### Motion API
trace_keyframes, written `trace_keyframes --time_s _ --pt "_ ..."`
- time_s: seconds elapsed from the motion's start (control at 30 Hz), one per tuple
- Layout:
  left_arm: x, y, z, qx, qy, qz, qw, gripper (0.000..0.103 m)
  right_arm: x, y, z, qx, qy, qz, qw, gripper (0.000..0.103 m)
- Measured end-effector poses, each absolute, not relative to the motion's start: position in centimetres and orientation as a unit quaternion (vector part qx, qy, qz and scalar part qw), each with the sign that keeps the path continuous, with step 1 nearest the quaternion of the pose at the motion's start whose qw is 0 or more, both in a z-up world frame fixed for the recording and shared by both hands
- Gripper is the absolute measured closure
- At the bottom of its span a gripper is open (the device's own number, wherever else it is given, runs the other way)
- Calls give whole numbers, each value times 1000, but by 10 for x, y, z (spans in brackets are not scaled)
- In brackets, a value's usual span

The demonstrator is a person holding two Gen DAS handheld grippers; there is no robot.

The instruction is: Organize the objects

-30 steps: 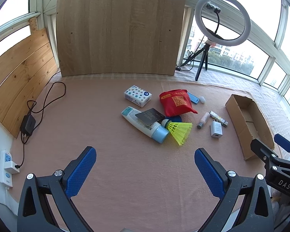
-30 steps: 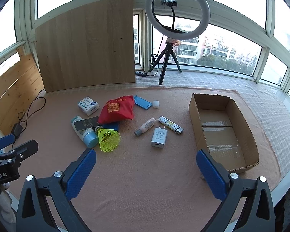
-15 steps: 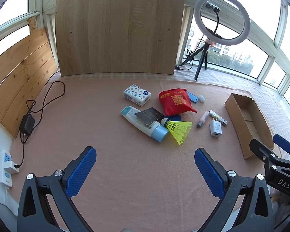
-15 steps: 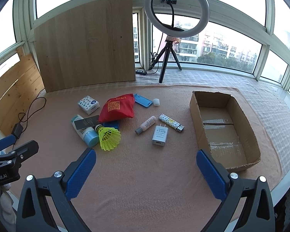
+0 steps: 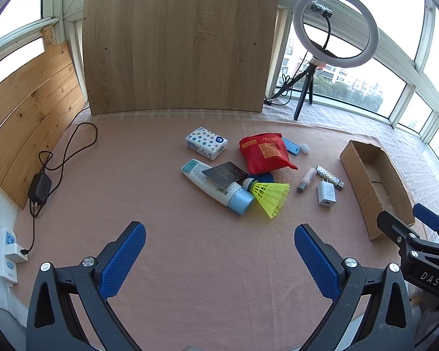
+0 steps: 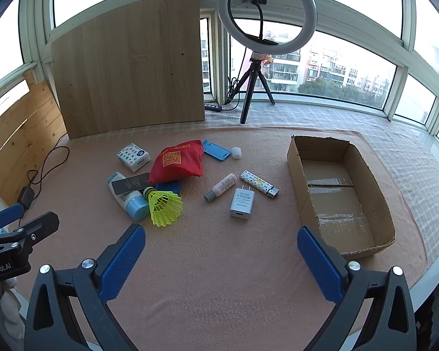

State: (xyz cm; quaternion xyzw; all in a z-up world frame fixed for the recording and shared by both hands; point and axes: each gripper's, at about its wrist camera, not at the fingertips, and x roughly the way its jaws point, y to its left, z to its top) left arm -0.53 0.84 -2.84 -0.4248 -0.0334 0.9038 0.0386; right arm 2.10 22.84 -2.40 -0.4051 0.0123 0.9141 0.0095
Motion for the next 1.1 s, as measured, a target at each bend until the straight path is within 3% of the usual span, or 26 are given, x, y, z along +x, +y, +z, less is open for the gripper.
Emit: trace_keyframes --time_s 0.57,0.7,0.77,0.87,1.03,1.1 --pt "-23 8 -42 -431 -25 901 39 0 10 234 -43 -425 33 904 -19 1" --pt "-35 13 -47 -430 -15 901 47 1 6 237 -48 -436 49 898 -29 9" --pt "-43 16 -50 -431 -10 901 54 5 5 239 -50 -442 54 895 -33 17" --pt "-57 23 -56 -438 -4 897 64 20 5 242 -53 -449 60 891 -37 27" --pt "-83 34 -76 -465 -5 881 88 48 7 250 -57 -455 67 887 -35 34" --pt "-93 37 -85 -473 -8 876 96 53 8 254 -58 -457 71 886 -33 37"
